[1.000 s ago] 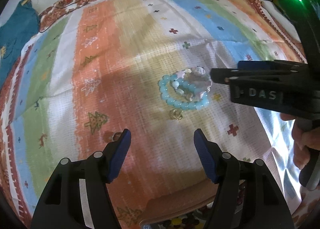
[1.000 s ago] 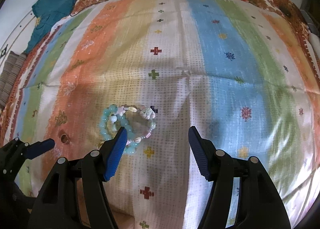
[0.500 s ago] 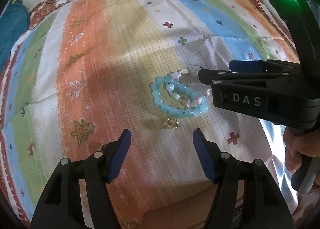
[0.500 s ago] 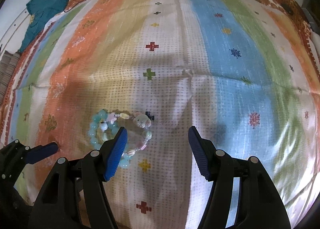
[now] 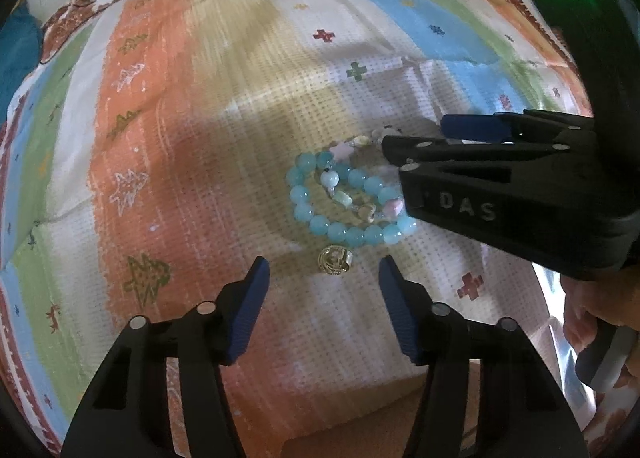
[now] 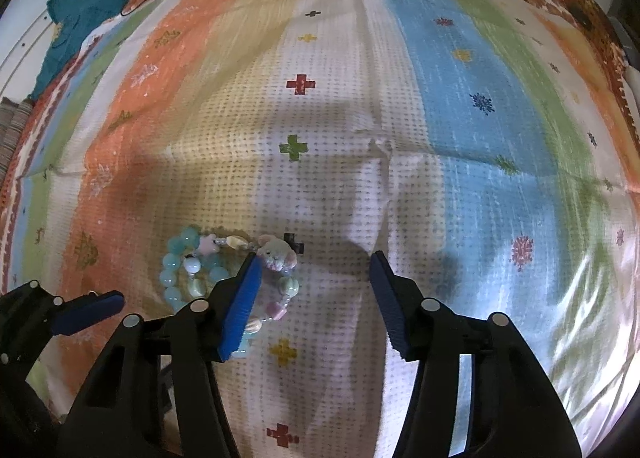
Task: Organize jewelry
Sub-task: 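Lower the left tool around the gold ring while the right grasps and lifts the white shell bracelet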
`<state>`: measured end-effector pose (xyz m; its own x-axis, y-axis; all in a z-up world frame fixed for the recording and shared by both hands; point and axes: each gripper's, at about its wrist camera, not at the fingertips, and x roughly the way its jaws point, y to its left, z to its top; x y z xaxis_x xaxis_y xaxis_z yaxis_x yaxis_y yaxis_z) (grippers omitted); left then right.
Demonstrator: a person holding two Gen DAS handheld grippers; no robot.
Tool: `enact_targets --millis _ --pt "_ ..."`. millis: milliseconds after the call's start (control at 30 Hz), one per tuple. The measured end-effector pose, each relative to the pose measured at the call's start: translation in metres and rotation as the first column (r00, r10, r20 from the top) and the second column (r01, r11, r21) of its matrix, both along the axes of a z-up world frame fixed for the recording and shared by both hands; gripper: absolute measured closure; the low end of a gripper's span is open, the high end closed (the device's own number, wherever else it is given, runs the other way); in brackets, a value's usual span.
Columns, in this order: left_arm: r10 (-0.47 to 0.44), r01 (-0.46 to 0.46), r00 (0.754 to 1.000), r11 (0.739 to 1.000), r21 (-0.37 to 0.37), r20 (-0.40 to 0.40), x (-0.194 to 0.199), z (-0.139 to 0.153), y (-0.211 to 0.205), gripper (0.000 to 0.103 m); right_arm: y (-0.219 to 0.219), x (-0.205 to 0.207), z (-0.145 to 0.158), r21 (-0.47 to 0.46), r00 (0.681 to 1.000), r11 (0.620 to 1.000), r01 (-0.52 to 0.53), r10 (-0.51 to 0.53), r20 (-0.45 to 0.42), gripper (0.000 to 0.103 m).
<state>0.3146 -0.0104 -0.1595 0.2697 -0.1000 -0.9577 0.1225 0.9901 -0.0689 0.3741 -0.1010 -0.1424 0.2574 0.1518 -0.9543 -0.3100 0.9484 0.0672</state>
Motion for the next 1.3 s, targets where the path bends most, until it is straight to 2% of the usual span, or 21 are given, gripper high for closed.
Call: enact_targets --millis 133,233,333,400,533,800,1133,1300 --pt "-0.004 0.005 1.0 1.0 0.002 -0.025 0.004 -0.008 -0.003 0.056 0.002 0.001 -0.001 -0.01 1.0 1.0 -0.006 0.006 0.003 0.052" --pt "-0.006 0.006 1.0 1.0 0.0 -0.021 0.006 -0.007 -0.004 0.057 0.002 0.001 -0.001 -0.025 1.0 1.0 -0.016 0.016 0.012 0.059" --pt "-0.005 0.006 1.0 1.0 0.011 -0.025 0.008 -0.01 -0.005 0.065 0.002 0.001 0.0 -0.024 1.0 0.999 -0.023 0.023 0.008 0.07" --pt "-0.001 0.002 1.0 1.0 0.018 -0.027 0.01 -0.011 -0.006 0.072 0.003 0.0 -0.001 -0.062 0.999 0.998 -0.026 0.028 0.022 0.086" --pt "-0.005 0.006 1.0 1.0 0.022 -0.027 0.013 -0.012 -0.009 0.085 0.001 -0.001 -0.002 -0.059 0.999 0.998 -0.033 0.035 0.025 0.086" --pt "0.002 -0.001 1.0 0.999 0.036 -0.021 0.01 -0.009 -0.004 0.086 -0.003 -0.005 0.003 -0.052 0.999 0.998 -0.035 0.037 0.038 0.087" --pt "0.066 -0.067 0.997 0.997 0.047 0.03 -0.01 0.026 0.017 0.086 -0.005 -0.023 0.039 -0.038 0.992 0.997 -0.061 0.064 0.104 0.087" --pt "0.058 -0.062 0.996 0.996 0.063 0.061 -0.024 0.039 0.019 0.086 -0.005 -0.033 0.055 -0.008 0.988 0.997 -0.077 0.077 0.132 0.087"
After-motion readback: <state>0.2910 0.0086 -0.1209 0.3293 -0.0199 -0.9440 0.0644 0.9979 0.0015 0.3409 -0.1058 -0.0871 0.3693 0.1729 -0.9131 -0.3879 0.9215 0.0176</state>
